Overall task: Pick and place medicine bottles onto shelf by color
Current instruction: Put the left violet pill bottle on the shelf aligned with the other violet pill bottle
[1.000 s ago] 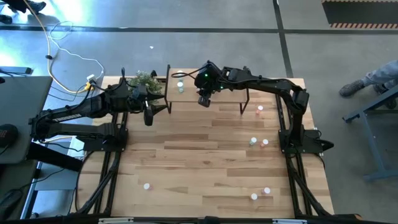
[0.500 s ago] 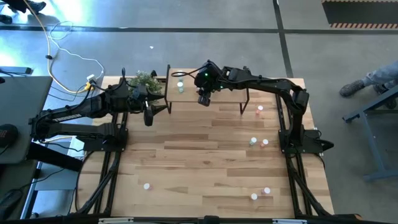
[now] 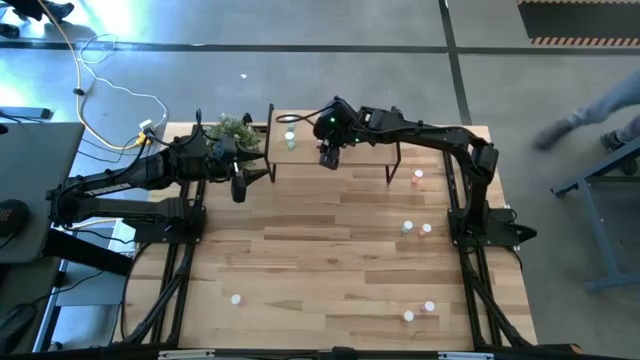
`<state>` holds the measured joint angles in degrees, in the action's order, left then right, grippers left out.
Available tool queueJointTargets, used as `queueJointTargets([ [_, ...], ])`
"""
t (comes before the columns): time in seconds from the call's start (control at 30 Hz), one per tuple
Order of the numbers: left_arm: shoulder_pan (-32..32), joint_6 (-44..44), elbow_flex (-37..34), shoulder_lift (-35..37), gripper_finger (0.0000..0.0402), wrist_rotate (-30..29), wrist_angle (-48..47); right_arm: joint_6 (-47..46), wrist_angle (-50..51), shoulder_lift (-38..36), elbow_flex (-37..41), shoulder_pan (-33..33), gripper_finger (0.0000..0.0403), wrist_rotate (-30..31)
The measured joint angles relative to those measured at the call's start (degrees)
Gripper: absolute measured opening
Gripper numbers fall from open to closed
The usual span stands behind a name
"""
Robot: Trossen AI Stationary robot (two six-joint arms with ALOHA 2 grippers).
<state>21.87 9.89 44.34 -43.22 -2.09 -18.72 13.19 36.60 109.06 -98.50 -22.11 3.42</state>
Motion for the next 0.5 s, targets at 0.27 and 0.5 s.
queueJointTargets([
  [0.27, 0.0, 0.0, 0.0, 0.0, 0.0243, 0.0, -1.0, -1.3, 0.0, -0.7, 0.0, 0.0, 0.0204, -0.1],
  [0.5, 0.0, 0.0, 0.0, 0.0, 0.0243, 0.0, -1.7, -1.4, 0.0, -1.9, 0.0, 0.0, 0.0204, -1.5],
])
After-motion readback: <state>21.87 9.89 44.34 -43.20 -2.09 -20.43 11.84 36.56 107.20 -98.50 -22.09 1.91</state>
